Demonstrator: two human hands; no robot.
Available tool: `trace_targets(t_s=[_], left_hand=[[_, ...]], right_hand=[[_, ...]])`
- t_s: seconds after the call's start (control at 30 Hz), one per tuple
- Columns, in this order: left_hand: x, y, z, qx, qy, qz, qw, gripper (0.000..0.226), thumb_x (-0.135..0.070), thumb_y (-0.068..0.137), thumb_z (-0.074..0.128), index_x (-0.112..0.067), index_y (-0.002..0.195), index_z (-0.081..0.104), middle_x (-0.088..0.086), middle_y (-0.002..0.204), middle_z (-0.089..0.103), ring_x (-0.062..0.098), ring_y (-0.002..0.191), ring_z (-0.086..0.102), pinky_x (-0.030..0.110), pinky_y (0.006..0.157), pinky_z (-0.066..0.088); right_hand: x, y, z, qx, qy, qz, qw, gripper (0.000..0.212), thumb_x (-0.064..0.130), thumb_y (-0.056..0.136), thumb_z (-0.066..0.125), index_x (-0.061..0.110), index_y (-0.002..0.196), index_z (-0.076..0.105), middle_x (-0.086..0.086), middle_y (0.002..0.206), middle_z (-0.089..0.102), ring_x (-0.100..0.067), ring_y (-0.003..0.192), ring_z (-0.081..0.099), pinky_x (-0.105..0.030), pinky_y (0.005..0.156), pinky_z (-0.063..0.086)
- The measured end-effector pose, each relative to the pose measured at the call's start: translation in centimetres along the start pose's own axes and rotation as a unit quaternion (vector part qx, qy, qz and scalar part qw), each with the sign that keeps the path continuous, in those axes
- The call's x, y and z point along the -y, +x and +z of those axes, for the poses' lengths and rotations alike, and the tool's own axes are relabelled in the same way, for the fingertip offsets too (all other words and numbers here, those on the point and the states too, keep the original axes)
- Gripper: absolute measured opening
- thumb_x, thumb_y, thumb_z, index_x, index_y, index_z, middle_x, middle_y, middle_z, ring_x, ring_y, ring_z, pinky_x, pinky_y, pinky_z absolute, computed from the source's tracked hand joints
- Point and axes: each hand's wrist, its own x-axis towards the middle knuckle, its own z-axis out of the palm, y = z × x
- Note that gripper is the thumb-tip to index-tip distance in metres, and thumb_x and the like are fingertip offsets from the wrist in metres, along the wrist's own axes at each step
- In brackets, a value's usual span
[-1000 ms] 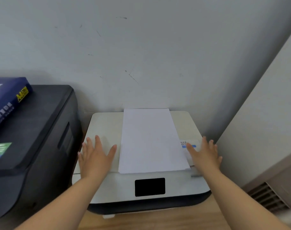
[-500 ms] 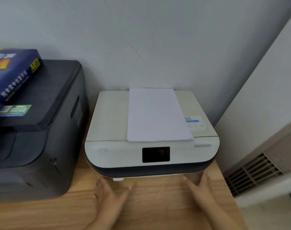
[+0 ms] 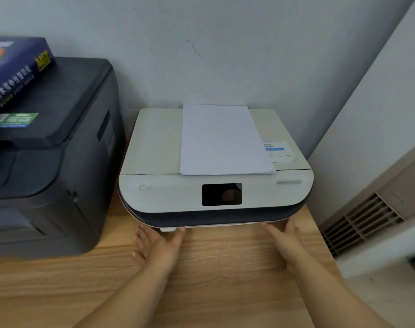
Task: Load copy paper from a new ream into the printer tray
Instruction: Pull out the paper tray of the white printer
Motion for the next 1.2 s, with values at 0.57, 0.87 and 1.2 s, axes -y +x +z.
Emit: trace_targets(t_s=[0.57, 0.87, 1.2], left_hand=[[0.0, -0.2, 0.4, -0.017, -0.001, -0.011, 1.0, 0.103, -0.051, 0.079, 0.059, -0.014, 0.146, -0.009, 0.002, 0.158, -0.015, 0.017, 0.143, -0.019, 0.044, 0.115, -0.014], [0.1, 0.0, 0.4, -0.017, -0.003, -0.006, 1.0, 0.102, -0.045, 0.079, 0.062, -0.015, 0.146, -0.009, 0.002, 0.158, -0.015, 0.018, 0.144, -0.017, 0.045, 0.115, -0.012], [0.2, 0.1, 0.3, -0.02, 0.027, -0.006, 0.999, 0.093, -0.033, 0.082, 0.058, -0.016, 0.147, -0.006, 0.002, 0.158, -0.012, 0.019, 0.144, -0.014, 0.045, 0.116, -0.009]], right_hand=[[-0.3, 0.8, -0.1, 0.018, 0.026, 0.006, 0.999, 0.102, 0.051, 0.073, 0.069, 0.04, 0.147, -0.001, 0.001, 0.16, -0.005, -0.026, 0.146, -0.01, -0.051, 0.117, 0.007], [-0.3, 0.6, -0.6, 0.045, 0.038, 0.008, 0.998, 0.104, 0.046, 0.073, 0.071, 0.04, 0.147, -0.002, 0.002, 0.159, -0.008, -0.025, 0.145, -0.011, -0.052, 0.117, 0.006], [-0.8, 1.2, -0.1, 0.009, 0.033, -0.008, 0.999, 0.101, 0.044, 0.059, 0.07, 0.041, 0.144, 0.014, 0.0, 0.155, 0.022, -0.03, 0.139, 0.026, -0.055, 0.11, 0.029]])
